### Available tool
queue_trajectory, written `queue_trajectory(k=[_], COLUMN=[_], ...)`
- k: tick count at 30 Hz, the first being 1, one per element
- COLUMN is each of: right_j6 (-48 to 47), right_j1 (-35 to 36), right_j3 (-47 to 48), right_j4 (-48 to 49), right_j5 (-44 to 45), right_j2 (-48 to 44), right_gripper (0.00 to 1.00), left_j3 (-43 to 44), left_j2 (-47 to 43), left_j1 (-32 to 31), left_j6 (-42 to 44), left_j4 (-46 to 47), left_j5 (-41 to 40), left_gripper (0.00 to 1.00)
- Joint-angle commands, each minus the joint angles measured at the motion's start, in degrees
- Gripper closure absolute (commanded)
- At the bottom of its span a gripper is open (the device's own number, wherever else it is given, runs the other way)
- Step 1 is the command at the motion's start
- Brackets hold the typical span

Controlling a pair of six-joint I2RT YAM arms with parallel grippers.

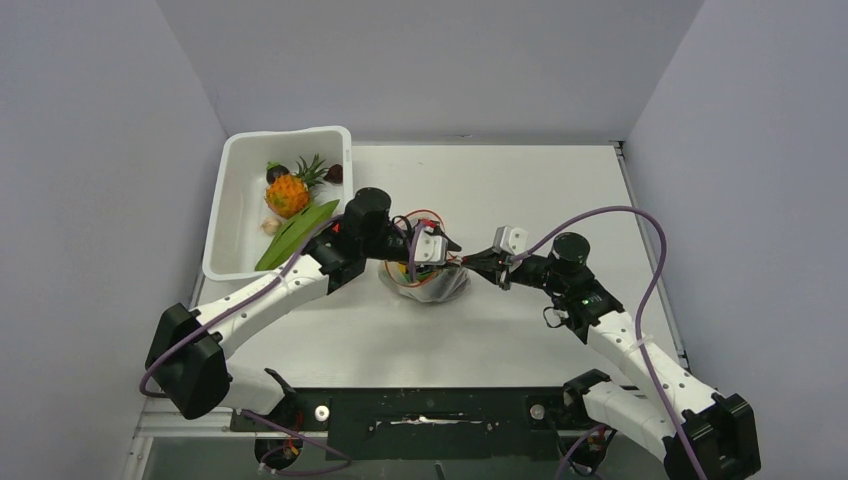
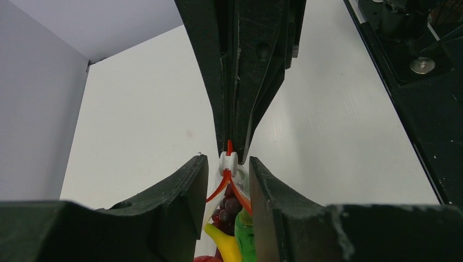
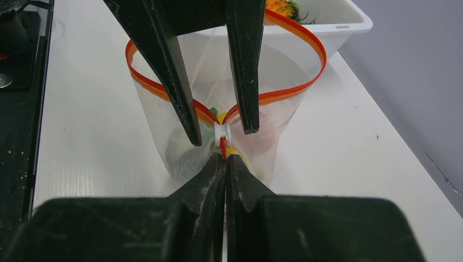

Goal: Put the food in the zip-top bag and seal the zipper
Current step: Zip the zipper food storage bag at the center of the board.

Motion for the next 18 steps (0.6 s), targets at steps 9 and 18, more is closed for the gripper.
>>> queue_trajectory(k=[9, 18], right_j6=[-0.19, -1.03], right_j1=[0.63, 1.89], right_j3=[1.95, 0.73], right_j4=[1.97, 3.07], right_j5=[1.04, 3.64], right_j2=[-1.2, -1.1], right_gripper=[1.0, 0.77], left_j3=[4.11, 3.44], left_j2=[0.29, -0.65], left_j1=[-1.2, -1.2], left_j6=[2.18, 1.06], left_j4=[-2.45, -0.7], left_j5=[-0.07, 0.75], left_gripper=[0.92, 1.0])
